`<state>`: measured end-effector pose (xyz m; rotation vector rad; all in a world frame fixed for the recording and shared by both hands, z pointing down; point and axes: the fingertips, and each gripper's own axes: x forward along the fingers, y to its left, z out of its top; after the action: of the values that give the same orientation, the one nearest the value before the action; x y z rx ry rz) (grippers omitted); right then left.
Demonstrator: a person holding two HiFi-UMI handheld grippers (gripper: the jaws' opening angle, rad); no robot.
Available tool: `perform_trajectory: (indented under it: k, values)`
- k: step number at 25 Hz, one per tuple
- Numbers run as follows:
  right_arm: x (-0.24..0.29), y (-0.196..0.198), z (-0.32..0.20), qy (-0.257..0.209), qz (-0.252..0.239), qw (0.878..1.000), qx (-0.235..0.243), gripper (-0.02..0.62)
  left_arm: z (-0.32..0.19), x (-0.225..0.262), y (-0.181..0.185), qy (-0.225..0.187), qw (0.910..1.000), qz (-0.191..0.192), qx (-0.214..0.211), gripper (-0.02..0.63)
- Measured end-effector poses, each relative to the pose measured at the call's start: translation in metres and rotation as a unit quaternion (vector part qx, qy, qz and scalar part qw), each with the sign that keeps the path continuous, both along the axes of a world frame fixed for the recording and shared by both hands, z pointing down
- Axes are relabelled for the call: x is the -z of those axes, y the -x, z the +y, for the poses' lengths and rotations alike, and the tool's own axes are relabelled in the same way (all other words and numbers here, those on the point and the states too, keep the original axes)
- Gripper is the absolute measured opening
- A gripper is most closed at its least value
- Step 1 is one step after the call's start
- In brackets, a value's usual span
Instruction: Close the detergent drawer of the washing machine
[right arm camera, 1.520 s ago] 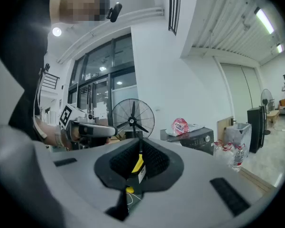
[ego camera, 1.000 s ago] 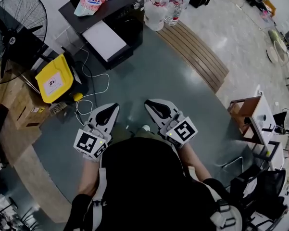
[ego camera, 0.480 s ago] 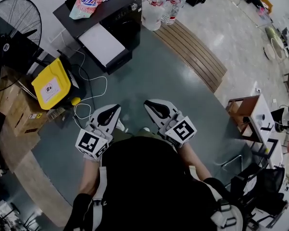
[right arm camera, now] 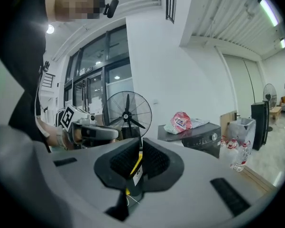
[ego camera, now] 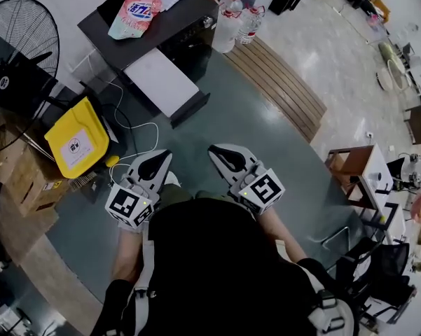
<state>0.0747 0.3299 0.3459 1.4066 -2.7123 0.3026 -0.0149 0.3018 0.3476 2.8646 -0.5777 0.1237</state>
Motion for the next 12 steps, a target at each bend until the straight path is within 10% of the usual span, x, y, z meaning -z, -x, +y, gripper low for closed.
perform_trajectory:
  k: [12]
  values:
    - [-0.009, 0.069, -0.1, 0.019, 0.012, 1.0, -0.008, 0.032, -0.085, -0.026, 0.072, 0.018, 0.9996, -0.015, -0.017, 0.011]
